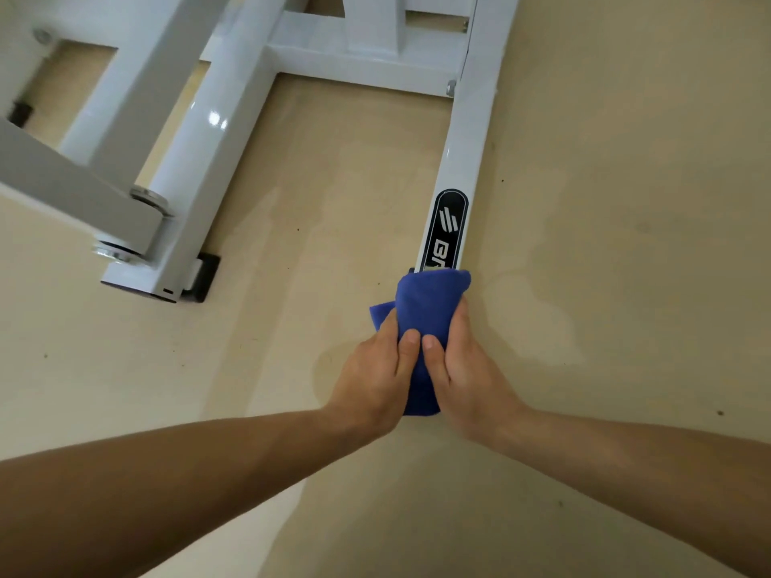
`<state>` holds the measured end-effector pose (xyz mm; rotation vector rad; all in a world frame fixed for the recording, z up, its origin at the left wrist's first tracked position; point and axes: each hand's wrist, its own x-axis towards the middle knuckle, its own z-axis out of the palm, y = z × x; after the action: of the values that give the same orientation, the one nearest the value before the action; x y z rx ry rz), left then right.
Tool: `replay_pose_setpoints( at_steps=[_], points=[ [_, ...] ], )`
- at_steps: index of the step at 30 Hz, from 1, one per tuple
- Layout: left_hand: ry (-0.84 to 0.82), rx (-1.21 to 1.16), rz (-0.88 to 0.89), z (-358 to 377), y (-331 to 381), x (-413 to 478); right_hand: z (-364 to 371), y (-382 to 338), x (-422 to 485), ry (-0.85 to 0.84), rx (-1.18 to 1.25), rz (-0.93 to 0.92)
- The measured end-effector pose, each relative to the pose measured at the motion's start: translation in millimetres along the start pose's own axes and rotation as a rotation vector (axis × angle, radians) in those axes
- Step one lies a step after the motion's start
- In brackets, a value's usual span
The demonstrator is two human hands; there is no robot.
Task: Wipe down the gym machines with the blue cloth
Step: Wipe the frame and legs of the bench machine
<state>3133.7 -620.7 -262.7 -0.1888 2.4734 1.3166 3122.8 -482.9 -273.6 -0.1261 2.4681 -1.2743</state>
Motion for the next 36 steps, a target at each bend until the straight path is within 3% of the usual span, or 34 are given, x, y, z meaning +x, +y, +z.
replay_pose_setpoints(
  at_steps=[11, 17, 27, 36],
  points=[
    [-0.030, 0.029, -0.030, -9, 18, 35, -16, -7, 28, 0.036, 0.017, 0.072],
    [0.022, -0.070, -0.064, -9, 39, 94, -38, -15, 81, 0.072, 0.039, 0.140],
    [0.045, -0.019, -0.029, -17, 75, 211, -75, -16, 184, 0.191, 0.142, 0.166],
    [0.070, -0.069, -0.028, -27, 117, 300, -118, -20, 271, 0.231, -0.100, 0.164]
  ],
)
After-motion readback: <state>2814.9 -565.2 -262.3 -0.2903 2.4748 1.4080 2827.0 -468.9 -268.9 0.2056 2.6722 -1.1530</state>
